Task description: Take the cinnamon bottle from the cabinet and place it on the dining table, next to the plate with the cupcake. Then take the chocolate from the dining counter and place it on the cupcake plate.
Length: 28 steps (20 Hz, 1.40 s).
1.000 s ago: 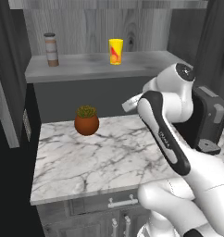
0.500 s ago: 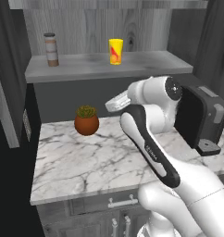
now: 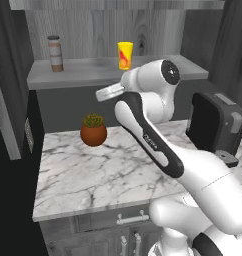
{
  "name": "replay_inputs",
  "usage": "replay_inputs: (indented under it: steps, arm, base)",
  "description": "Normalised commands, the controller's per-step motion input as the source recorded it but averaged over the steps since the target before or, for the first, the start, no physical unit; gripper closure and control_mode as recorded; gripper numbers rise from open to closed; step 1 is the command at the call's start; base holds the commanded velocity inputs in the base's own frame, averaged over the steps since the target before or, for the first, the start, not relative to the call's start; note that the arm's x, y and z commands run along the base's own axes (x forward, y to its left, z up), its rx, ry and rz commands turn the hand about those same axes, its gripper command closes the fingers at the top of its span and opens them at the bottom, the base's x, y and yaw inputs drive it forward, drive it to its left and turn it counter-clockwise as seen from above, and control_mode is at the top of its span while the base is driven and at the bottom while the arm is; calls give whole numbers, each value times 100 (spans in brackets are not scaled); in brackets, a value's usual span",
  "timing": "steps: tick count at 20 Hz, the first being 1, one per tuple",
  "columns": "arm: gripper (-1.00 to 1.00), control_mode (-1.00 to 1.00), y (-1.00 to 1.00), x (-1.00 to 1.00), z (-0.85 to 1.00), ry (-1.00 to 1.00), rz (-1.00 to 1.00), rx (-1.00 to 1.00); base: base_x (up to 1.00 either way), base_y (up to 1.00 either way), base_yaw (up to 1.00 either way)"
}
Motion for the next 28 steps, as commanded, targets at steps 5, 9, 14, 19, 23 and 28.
replay_inputs:
  steps: [5, 9, 14, 19, 23, 28]
  arm:
    - [-100, -100, 47, 39, 24, -10, 0, 4]
    - [-100, -100, 40, 41, 27, 3, 0, 11]
    - [-100, -100, 25, 41, 16, 3, 0, 14]
    - [-100, -100, -1, 43, -1, 3, 0, 8]
    - [-100, -100, 28, 40, 0, 0, 1, -3]
    - [-100, -100, 37, 27, 2, 12, 0, -4]
  base:
    - [0, 0, 0]
    - [0, 0, 0]
    - [0, 0, 0]
    - [0, 0, 0]
    - [0, 0, 0]
    - [0, 0, 0]
